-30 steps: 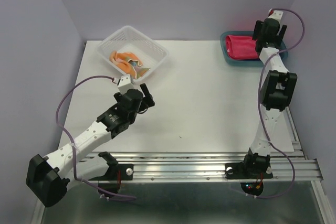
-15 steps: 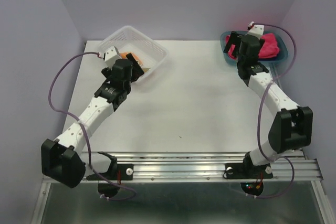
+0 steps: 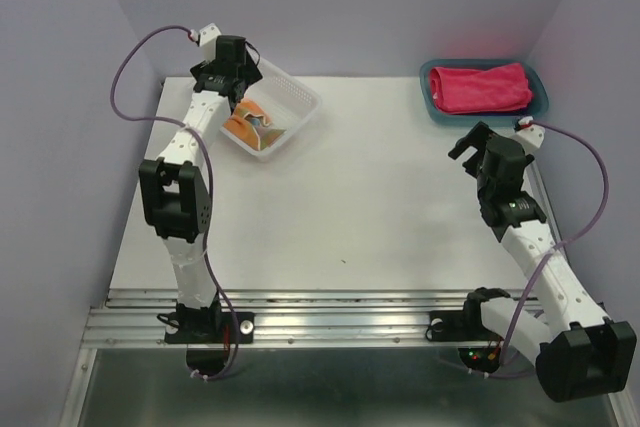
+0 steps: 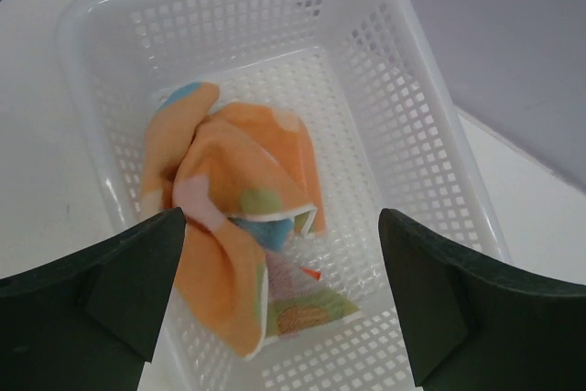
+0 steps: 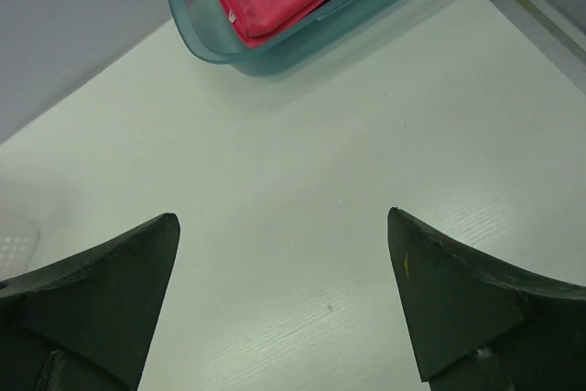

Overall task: Fold and stack the towels
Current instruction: Grab crumpled towel

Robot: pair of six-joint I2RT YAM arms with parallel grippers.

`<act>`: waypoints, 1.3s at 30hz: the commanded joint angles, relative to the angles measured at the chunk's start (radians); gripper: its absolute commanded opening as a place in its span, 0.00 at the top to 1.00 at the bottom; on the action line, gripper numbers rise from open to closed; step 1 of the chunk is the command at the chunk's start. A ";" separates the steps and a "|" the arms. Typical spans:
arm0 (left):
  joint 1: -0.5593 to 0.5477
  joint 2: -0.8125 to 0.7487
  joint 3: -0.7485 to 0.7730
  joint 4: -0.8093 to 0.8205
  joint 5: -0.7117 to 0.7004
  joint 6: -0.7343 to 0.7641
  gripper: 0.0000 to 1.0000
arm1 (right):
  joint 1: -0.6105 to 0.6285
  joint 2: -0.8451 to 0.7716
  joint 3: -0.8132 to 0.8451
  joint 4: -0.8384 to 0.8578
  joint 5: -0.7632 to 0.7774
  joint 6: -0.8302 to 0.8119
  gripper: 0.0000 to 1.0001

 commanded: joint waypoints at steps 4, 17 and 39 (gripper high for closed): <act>-0.002 0.247 0.384 -0.293 -0.102 -0.006 0.01 | 0.001 -0.022 -0.051 0.006 -0.007 0.064 0.00; 0.026 0.419 0.451 -0.356 -0.113 -0.106 0.01 | -0.001 0.074 -0.019 0.004 0.039 0.064 0.00; -0.005 0.148 0.379 -0.137 0.229 0.037 1.00 | 0.001 0.043 -0.026 0.004 0.039 0.067 0.00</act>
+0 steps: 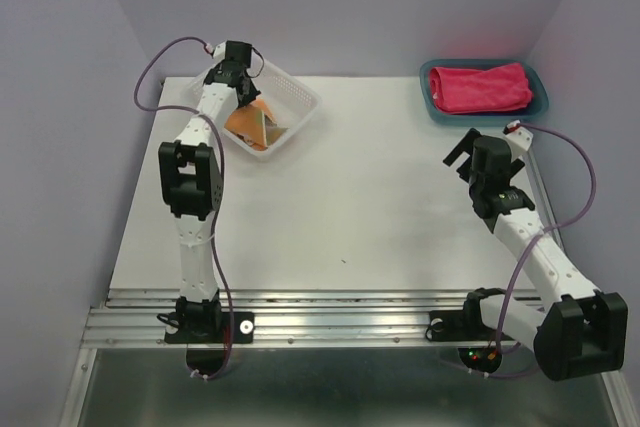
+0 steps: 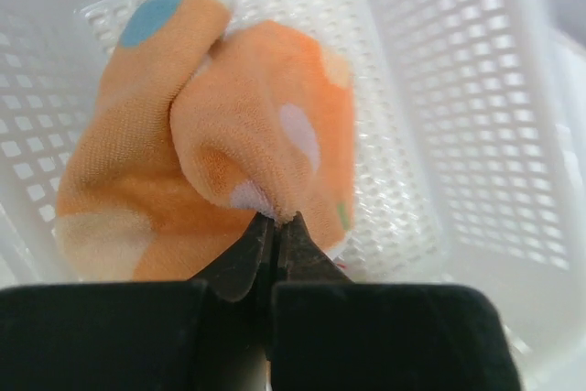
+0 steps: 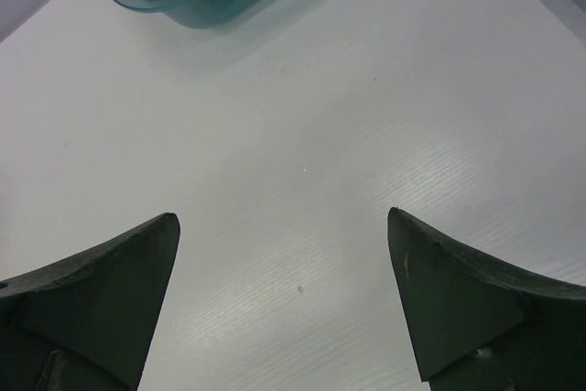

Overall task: Fold and stack the towels
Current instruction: Grab crumpled towel, then move the towel to the center of the board, then flatten out the crumpled towel

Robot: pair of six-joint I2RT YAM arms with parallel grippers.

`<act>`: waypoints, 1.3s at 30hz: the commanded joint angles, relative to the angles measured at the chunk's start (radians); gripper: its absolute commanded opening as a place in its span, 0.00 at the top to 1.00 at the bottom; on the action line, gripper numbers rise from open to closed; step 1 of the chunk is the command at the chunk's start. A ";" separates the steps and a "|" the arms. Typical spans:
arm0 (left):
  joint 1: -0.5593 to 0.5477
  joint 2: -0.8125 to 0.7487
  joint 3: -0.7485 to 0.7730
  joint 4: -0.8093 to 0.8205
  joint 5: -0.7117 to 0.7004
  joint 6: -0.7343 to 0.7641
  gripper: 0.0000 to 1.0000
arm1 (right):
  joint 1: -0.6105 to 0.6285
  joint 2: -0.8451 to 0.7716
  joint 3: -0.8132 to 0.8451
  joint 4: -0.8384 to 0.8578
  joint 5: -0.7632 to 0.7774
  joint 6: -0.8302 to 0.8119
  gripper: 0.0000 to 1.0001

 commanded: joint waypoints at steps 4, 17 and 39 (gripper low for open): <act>-0.118 -0.479 -0.100 0.240 0.180 0.124 1.00 | 0.000 -0.100 -0.005 0.050 -0.029 0.000 0.00; -0.442 -0.902 -0.497 0.597 0.640 0.169 1.00 | 0.001 -0.292 -0.025 -0.071 -0.046 0.020 0.00; -0.502 -1.244 -1.482 0.484 0.184 -0.170 0.01 | 0.364 -0.127 0.010 -0.345 -0.071 0.128 0.00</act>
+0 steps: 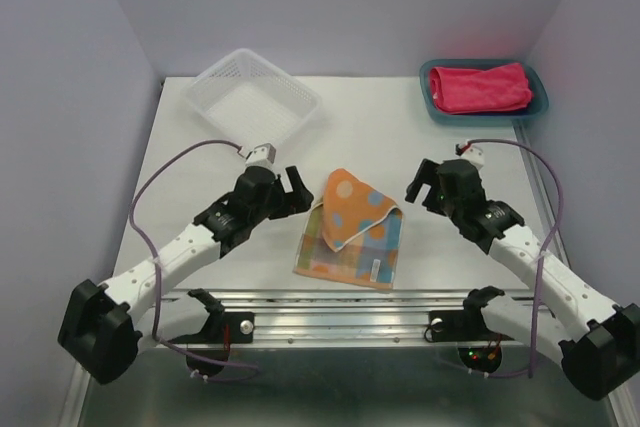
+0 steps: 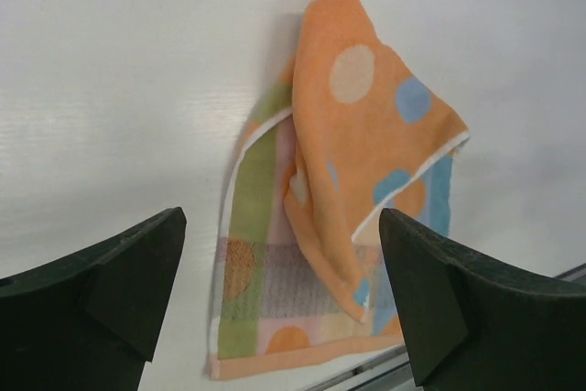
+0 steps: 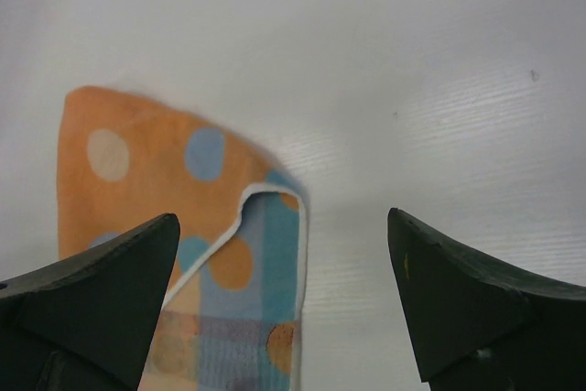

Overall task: Fold and stack the towels
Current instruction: Flatten out the crumpled towel

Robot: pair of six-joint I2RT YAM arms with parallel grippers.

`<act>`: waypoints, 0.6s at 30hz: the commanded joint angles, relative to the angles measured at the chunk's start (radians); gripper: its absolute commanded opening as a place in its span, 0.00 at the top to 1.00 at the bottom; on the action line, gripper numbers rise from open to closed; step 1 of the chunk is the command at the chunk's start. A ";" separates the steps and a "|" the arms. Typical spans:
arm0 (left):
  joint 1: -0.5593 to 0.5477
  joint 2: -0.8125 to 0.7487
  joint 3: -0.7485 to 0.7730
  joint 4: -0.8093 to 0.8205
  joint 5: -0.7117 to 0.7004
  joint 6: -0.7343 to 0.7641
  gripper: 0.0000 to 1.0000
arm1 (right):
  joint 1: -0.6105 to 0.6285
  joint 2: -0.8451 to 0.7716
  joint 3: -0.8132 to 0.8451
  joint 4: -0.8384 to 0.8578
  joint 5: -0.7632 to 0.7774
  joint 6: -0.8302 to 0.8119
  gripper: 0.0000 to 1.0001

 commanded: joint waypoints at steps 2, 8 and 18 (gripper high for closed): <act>-0.030 -0.189 -0.184 0.012 0.020 -0.129 0.01 | 0.161 0.049 0.017 -0.178 0.086 0.132 0.00; -0.079 -0.315 -0.383 -0.017 0.119 -0.214 0.01 | 0.502 0.150 -0.014 -0.348 0.112 0.333 0.00; -0.189 -0.153 -0.322 -0.120 0.018 -0.260 0.17 | 0.660 0.174 -0.097 -0.341 0.023 0.493 0.07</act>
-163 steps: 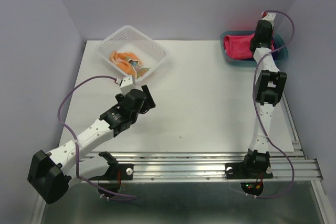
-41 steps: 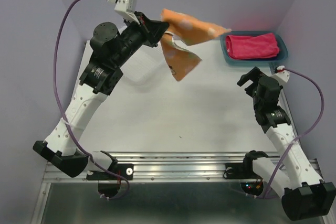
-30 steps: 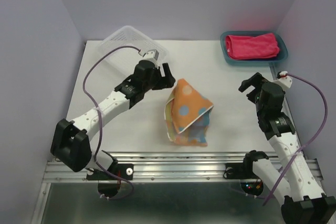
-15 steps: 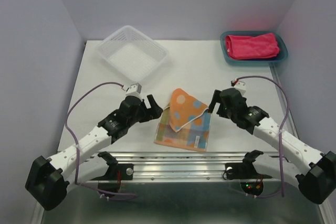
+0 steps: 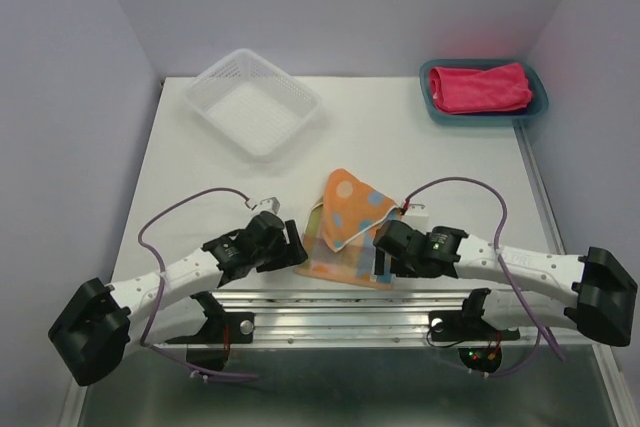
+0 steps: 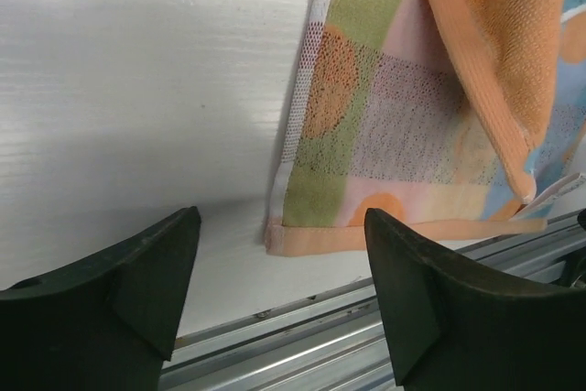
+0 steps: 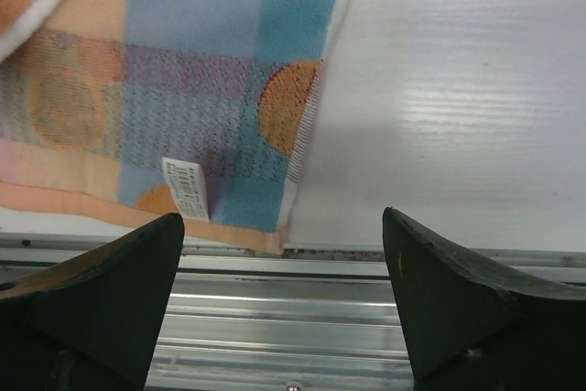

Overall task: Fold and stack the towels
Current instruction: Flatten out the crumpled towel

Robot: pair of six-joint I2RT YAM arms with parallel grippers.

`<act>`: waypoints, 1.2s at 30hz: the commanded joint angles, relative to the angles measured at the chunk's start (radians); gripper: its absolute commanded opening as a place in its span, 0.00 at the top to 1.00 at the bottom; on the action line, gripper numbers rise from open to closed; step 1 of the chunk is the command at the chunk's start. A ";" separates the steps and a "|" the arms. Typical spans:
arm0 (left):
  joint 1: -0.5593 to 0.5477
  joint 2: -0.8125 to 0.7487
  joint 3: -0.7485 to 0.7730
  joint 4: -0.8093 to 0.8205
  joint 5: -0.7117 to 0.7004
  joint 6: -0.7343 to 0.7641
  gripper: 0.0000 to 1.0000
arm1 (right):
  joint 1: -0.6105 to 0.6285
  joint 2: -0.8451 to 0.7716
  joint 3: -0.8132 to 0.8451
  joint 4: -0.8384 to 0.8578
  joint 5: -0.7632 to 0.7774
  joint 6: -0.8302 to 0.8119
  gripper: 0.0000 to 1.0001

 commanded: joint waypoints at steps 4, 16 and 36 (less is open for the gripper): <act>-0.093 0.062 0.054 -0.090 -0.029 -0.079 0.31 | 0.005 -0.056 -0.087 0.016 -0.046 0.100 0.12; -0.164 0.248 0.145 -0.190 -0.118 -0.112 0.63 | 0.007 -0.097 -0.160 0.118 -0.090 0.093 0.23; -0.242 0.145 0.142 -0.113 -0.135 -0.086 1.00 | 0.008 -0.001 -0.218 0.239 -0.104 0.114 0.74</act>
